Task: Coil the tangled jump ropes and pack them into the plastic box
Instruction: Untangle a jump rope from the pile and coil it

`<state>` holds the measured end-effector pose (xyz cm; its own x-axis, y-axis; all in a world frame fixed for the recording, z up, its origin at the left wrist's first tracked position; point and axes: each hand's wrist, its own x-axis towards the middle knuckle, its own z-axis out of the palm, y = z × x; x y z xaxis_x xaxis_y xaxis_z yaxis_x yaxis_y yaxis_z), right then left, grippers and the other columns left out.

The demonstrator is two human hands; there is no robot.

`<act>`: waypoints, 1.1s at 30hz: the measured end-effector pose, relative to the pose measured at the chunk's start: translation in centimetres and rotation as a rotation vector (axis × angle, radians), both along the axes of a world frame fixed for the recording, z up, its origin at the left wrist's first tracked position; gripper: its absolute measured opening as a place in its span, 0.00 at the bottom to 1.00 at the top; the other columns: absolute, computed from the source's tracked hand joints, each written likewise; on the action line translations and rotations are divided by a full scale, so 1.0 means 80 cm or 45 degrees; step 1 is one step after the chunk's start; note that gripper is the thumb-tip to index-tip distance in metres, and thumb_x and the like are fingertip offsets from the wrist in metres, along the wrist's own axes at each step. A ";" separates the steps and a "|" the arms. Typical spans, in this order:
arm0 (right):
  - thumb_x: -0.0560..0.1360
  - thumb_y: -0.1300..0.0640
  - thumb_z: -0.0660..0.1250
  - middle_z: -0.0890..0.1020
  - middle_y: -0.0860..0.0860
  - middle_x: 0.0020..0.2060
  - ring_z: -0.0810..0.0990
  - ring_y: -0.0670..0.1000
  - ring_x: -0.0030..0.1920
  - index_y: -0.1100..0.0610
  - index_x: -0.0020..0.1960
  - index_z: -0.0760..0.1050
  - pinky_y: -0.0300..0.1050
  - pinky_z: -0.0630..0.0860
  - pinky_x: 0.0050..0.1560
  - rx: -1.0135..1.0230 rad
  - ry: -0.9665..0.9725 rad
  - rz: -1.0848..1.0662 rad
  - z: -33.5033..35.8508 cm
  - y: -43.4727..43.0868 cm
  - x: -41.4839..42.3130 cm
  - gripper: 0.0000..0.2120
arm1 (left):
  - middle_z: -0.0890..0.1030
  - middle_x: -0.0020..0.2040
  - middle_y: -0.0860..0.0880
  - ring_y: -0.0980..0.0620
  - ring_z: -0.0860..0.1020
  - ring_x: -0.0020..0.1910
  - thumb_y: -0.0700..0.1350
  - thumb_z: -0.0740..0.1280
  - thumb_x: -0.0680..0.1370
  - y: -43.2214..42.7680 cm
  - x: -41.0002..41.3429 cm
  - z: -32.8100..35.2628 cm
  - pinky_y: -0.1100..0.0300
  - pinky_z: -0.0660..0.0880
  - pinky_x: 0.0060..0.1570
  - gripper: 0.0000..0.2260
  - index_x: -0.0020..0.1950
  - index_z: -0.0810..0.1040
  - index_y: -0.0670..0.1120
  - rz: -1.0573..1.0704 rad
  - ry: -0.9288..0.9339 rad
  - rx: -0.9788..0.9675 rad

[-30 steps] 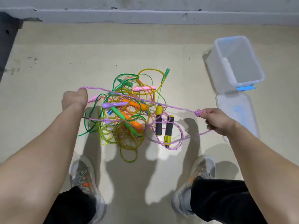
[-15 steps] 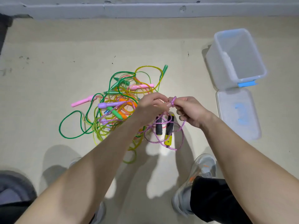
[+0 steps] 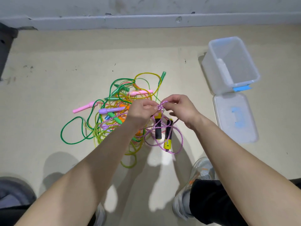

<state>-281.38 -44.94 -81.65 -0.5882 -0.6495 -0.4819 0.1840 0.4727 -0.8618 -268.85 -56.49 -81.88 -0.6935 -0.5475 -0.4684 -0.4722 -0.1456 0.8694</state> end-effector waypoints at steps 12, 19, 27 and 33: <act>0.71 0.60 0.60 0.72 0.53 0.35 0.76 0.52 0.40 0.55 0.25 0.68 0.47 0.74 0.50 -0.620 -0.952 -0.509 0.022 0.013 0.006 0.16 | 0.75 0.38 0.47 0.51 0.72 0.35 0.45 0.59 0.84 -0.004 -0.001 0.033 0.60 0.68 0.35 0.10 0.44 0.72 0.46 0.425 0.031 1.005; 0.76 0.57 0.61 0.58 0.46 0.18 0.56 0.46 0.21 0.58 0.39 0.78 0.42 0.59 0.33 -0.736 -1.043 -0.434 0.039 0.014 0.005 0.10 | 0.61 0.32 0.52 0.53 0.66 0.31 0.56 0.68 0.77 -0.006 0.005 0.044 0.61 0.66 0.33 0.22 0.28 0.62 0.51 0.341 0.116 0.871; 0.62 0.58 0.69 0.66 0.47 0.29 0.58 0.46 0.24 0.54 0.37 0.70 0.37 0.57 0.22 -0.869 -1.294 -0.422 0.050 0.037 -0.010 0.08 | 0.69 0.32 0.52 0.53 0.72 0.31 0.53 0.68 0.79 -0.022 0.029 0.050 0.59 0.72 0.56 0.12 0.41 0.75 0.46 0.850 0.621 1.265; 0.76 0.55 0.63 0.54 0.47 0.24 0.51 0.45 0.23 0.57 0.54 0.84 0.36 0.54 0.22 -0.441 -1.096 0.177 0.063 0.054 -0.007 0.13 | 0.58 0.32 0.56 0.58 0.51 0.19 0.50 0.62 0.81 -0.037 0.036 0.065 0.66 0.75 0.25 0.13 0.51 0.76 0.40 0.443 0.435 1.251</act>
<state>-281.95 -40.66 -76.65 -0.0255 -0.8758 -0.4821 0.7851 0.2810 -0.5520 -265.95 -59.41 -76.69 -0.7496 -0.2316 -0.6200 -0.0269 -0.9254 0.3781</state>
